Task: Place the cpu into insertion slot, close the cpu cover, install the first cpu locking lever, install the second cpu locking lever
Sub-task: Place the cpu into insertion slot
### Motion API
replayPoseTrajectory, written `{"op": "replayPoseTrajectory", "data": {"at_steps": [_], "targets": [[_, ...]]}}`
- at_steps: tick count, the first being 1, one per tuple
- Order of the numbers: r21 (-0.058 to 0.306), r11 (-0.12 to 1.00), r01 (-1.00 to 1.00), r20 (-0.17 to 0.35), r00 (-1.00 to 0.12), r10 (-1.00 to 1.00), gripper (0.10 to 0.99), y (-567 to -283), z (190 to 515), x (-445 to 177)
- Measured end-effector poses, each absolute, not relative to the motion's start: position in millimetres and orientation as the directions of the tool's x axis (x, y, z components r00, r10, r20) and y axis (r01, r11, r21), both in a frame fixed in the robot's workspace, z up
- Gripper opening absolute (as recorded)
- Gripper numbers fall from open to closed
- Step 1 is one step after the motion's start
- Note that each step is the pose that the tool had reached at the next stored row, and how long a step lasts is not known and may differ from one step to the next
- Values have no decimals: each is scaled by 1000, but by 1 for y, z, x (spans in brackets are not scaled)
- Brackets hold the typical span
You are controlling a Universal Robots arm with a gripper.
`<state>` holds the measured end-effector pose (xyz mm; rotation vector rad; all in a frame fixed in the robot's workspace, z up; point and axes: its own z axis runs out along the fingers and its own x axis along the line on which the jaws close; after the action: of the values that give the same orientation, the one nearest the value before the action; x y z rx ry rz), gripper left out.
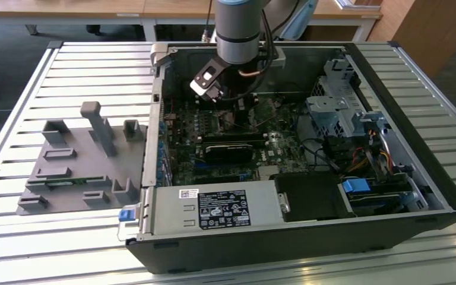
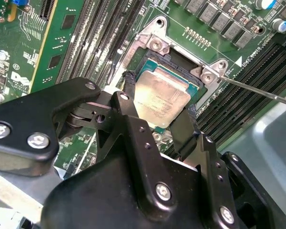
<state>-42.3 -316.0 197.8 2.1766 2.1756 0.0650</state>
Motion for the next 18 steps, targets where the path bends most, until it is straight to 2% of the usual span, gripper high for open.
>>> {"op": "replayPoseTrajectory", "data": {"at_steps": [18], "targets": [[75, 0, 997, -15, 1, 1000, 553, -316, 193, -42]]}}
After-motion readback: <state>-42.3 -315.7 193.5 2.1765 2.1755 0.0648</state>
